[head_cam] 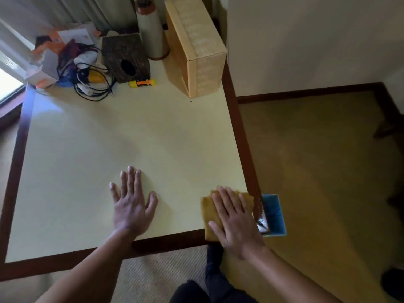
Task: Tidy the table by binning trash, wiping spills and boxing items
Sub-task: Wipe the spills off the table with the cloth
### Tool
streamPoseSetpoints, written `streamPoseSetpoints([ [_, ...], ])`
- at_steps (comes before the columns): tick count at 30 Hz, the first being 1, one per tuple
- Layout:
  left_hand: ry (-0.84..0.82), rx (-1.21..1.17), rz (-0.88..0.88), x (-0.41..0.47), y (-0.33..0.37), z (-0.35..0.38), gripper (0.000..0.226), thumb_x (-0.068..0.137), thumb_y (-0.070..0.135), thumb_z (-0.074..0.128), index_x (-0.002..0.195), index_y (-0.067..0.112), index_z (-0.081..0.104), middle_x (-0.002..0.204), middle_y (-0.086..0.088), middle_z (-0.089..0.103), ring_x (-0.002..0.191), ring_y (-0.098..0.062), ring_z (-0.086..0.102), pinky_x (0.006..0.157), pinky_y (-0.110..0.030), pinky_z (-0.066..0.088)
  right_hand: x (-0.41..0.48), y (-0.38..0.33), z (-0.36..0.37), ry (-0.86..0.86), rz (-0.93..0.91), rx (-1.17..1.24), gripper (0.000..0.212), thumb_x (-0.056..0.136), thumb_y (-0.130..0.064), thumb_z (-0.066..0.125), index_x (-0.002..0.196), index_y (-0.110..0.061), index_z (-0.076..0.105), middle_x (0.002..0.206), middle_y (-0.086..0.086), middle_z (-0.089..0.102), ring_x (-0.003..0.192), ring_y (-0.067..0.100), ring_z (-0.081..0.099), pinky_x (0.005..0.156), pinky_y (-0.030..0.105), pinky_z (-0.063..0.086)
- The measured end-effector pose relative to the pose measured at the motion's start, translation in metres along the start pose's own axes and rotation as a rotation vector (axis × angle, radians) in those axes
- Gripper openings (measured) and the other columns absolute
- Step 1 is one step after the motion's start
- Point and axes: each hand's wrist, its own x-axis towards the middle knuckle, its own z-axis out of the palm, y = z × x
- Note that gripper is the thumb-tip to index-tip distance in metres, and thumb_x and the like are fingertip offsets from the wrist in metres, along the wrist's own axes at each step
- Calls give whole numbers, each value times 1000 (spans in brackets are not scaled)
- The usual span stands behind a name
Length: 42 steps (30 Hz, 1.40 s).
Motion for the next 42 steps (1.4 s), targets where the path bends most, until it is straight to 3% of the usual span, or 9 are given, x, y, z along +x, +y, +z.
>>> streamPoseSetpoints([
  [5, 4, 7, -7, -1, 2, 2, 86, 98, 58, 24, 165, 7, 6, 173, -8, -6, 160, -26, -10, 127, -58, -4, -9, 24, -6, 78, 443, 36, 75, 105, -56, 23, 162, -10, 8, 170, 14, 4, 157, 33, 0, 126, 56, 10],
  [12, -20, 29, -11, -1, 8, -2, 85, 98, 57, 21, 165, 7, 4, 172, -9, -10, 159, -27, -13, 127, -58, -4, -3, -25, 5, 16, -13, 5, 76, 105, -58, 25, 163, -13, 5, 171, 8, -5, 158, 27, -8, 125, 55, 13],
  [19, -74, -94, 11, -1, 8, -11, 83, 100, 58, 26, 165, 14, 0, 172, -5, -16, 157, -23, -22, 126, -52, -15, 6, -32, 8, 117, 400, 24, 76, 103, -53, 29, 161, -7, 15, 169, 17, 9, 157, 35, 4, 124, 58, 10],
  [23, -68, -314, 69, -11, -9, -35, 62, 106, 45, 38, 163, 24, 22, 174, -2, 2, 159, -17, -12, 129, -46, -7, 19, -87, 22, 84, 286, 12, 76, 103, -55, 26, 162, -9, 10, 170, 15, 3, 157, 33, -2, 125, 57, 8],
  [27, 71, -209, -39, -36, -96, -53, 53, 105, 41, 31, 156, 27, 38, 172, -8, 15, 160, -28, -1, 129, -55, 3, 39, -180, 34, 65, 173, 21, 75, 103, -55, 25, 162, -11, 11, 170, 14, 3, 158, 32, -2, 125, 56, 8],
  [33, 36, -215, -498, -59, -249, -65, 60, 107, 41, 36, 162, 21, 24, 170, -20, 14, 157, -40, 10, 124, -64, 13, 80, -314, 54, 29, 37, 39, 77, 102, -56, 27, 162, -11, 9, 170, 13, 0, 157, 31, -5, 126, 56, 8],
  [37, 46, -522, -524, -60, -294, -70, 57, 108, 48, 31, 162, 38, 15, 167, -3, 33, 145, -30, 43, 116, -52, 36, 107, -395, 69, -15, -73, 52, 76, 102, -56, 27, 162, -12, 10, 170, 13, 0, 157, 31, -4, 124, 57, 12],
  [40, 114, -747, -597, -45, -318, -72, 47, 108, 50, 28, 150, 35, 46, 146, -2, 61, 127, -30, 60, 108, -47, 46, 135, -444, 77, -37, -163, 42, 75, 103, -55, 29, 162, -14, 10, 171, 12, -1, 157, 30, -6, 124, 55, 9],
  [42, 113, -962, -685, -33, -332, -71, 60, 105, 60, 24, 131, 29, 67, 126, 0, 73, 118, -25, 67, 107, -48, 48, 160, -461, 78, -44, -195, 35, 74, 103, -56, 29, 163, -15, 10, 171, 10, -1, 158, 28, -6, 124, 54, 5],
])
